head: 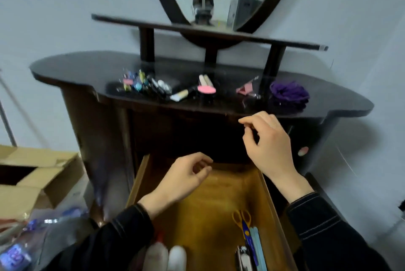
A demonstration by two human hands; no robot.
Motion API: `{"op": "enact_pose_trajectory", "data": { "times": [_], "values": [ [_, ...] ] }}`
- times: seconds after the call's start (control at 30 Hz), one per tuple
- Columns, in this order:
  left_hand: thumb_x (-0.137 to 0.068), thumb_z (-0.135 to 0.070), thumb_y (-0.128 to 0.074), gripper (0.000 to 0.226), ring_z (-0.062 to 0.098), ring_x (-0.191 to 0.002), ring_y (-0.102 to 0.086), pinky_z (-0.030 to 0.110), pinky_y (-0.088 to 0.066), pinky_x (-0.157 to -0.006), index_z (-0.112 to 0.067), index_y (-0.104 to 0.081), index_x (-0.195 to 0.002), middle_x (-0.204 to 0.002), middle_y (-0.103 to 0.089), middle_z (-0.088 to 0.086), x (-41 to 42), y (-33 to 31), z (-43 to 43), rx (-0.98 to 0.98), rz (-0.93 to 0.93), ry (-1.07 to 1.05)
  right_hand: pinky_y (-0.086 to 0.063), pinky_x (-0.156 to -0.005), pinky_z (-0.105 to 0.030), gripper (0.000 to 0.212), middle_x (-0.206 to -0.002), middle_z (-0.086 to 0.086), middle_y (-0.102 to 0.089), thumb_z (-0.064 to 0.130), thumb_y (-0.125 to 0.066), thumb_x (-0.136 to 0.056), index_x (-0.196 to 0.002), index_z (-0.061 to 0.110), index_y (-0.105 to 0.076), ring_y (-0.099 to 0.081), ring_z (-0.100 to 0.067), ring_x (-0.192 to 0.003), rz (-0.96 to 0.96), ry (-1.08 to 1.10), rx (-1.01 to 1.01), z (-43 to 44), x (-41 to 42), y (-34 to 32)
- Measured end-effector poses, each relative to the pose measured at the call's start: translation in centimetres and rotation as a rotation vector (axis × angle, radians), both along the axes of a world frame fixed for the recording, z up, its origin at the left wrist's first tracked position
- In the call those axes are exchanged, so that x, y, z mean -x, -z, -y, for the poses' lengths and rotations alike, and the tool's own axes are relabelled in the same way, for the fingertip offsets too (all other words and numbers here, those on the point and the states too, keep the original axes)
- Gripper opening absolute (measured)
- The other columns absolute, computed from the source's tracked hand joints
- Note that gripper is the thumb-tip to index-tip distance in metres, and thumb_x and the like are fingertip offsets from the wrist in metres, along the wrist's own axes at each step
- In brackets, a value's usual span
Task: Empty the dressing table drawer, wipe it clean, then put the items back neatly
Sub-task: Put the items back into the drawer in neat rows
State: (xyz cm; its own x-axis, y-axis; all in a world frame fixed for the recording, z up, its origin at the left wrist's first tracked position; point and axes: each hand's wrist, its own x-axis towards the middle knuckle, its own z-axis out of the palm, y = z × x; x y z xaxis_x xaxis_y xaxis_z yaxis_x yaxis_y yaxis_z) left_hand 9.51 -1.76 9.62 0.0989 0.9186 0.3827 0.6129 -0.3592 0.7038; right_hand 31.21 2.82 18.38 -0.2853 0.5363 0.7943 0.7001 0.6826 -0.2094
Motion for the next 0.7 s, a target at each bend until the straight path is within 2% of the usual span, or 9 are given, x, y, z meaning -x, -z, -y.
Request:
{"op": "enact_pose_trajectory", "data": {
  "times": [0.07,0.13,0.23,0.3,0.37,0.47,0.57,0.63,0.7],
  "values": [
    [-0.096,-0.031,-0.063,0.016,0.004,-0.082,-0.065,0.020,-0.052,-0.069,-0.031,-0.068,-0.111,-0.091,-0.067,-0.017,0.9,-3.1,0.2,-0.093,0.020,-0.017,-0.048,-0.077,-0.028,0.019,-0.101,0.005,-0.064,0.010,-0.062,-0.091,-0.107,0.016,-0.071,-0.055,-0.014,-0.095,0.004,0.062,-0.022,-1.9,1.4,-2.3],
    [-0.094,-0.027,-0.063,0.013,0.009,-0.075,-0.065,0.026,-0.053,-0.065,-0.031,-0.068,-0.106,-0.086,-0.067,-0.015,1.5,-6.1,0.2,-0.169,0.042,-0.033,-0.048,-0.079,-0.034,0.015,-0.102,0.006,-0.065,0.017,-0.063,-0.093,-0.104,0.020,-0.073,-0.057,-0.016,-0.096,0.034,0.104,0.125,-4.0,2.6,-3.7],
    [-0.091,-0.025,-0.062,0.013,0.013,-0.070,-0.062,0.022,-0.048,-0.061,-0.030,-0.068,-0.101,-0.083,-0.065,-0.013,2.7,-10.1,-0.3,-0.322,0.026,-0.082,-0.042,-0.068,-0.029,0.010,-0.093,0.017,-0.061,0.034,-0.058,-0.094,-0.095,0.035,-0.068,-0.059,-0.011,-0.088,0.076,0.141,0.385,-6.6,3.4,-5.0],
    [-0.090,-0.026,-0.061,0.012,0.011,-0.070,-0.059,0.024,-0.049,-0.063,-0.029,-0.067,-0.099,-0.082,-0.063,-0.013,3.5,-12.1,-1.1,-0.427,-0.014,-0.144,-0.037,-0.059,-0.026,0.007,-0.083,0.018,-0.059,0.040,-0.056,-0.093,-0.091,0.037,-0.061,-0.059,-0.007,-0.076,0.116,0.160,0.439,-7.5,3.6,-5.3],
    [-0.090,-0.031,-0.063,0.011,0.008,-0.077,-0.057,0.029,-0.051,-0.069,-0.029,-0.066,-0.101,-0.087,-0.059,-0.014,4.2,-13.7,-2.7,-0.478,-0.120,-0.225,-0.035,-0.056,-0.023,0.008,-0.079,0.018,-0.059,0.044,-0.056,-0.092,-0.088,0.037,-0.059,-0.056,0.000,-0.071,0.130,0.175,0.447,-7.8,3.6,-5.4],
    [-0.086,-0.047,-0.070,0.030,0.009,-0.093,-0.053,0.030,-0.049,-0.080,-0.029,-0.066,-0.109,-0.100,-0.054,-0.014,4.4,-15.3,-5.7,-0.428,-0.282,-0.247,-0.036,-0.059,-0.022,0.008,-0.078,0.018,-0.061,0.046,-0.061,-0.088,-0.084,0.039,-0.061,-0.056,0.003,-0.072,0.092,0.152,0.507,-8.0,3.4,-5.5],
    [-0.083,-0.063,-0.065,0.052,0.016,-0.108,-0.046,0.034,-0.044,-0.093,-0.032,-0.061,-0.124,-0.114,-0.051,-0.008,3.7,-16.1,-8.7,-0.295,-0.511,-0.177,-0.044,-0.066,-0.024,0.006,-0.079,0.018,-0.067,0.045,-0.065,-0.085,-0.081,0.041,-0.067,-0.061,0.002,-0.077,0.003,0.093,0.612,-8.3,3.1,-5.8],
    [-0.085,-0.064,-0.061,0.051,0.017,-0.112,-0.045,0.037,-0.043,-0.098,-0.033,-0.058,-0.126,-0.116,-0.053,-0.007,3.2,-16.2,-10.2,-0.194,-0.604,-0.166,-0.049,-0.072,-0.025,0.007,-0.081,0.018,-0.070,0.043,-0.065,-0.086,-0.082,0.040,-0.070,-0.064,0.001,-0.080,-0.058,0.053,0.651,-8.6,2.9,-6.0],
    [-0.088,-0.058,-0.060,0.043,0.018,-0.110,-0.050,0.039,-0.044,-0.098,-0.032,-0.059,-0.123,-0.111,-0.055,-0.006,3.2,-16.1,-11.2,-0.119,-0.556,-0.160,-0.052,-0.074,-0.025,0.009,-0.081,0.017,-0.071,0.043,-0.064,-0.089,-0.085,0.039,-0.071,-0.065,0.000,-0.080,-0.096,0.023,0.678,-8.8,2.9,-6.1]
  ]
}}
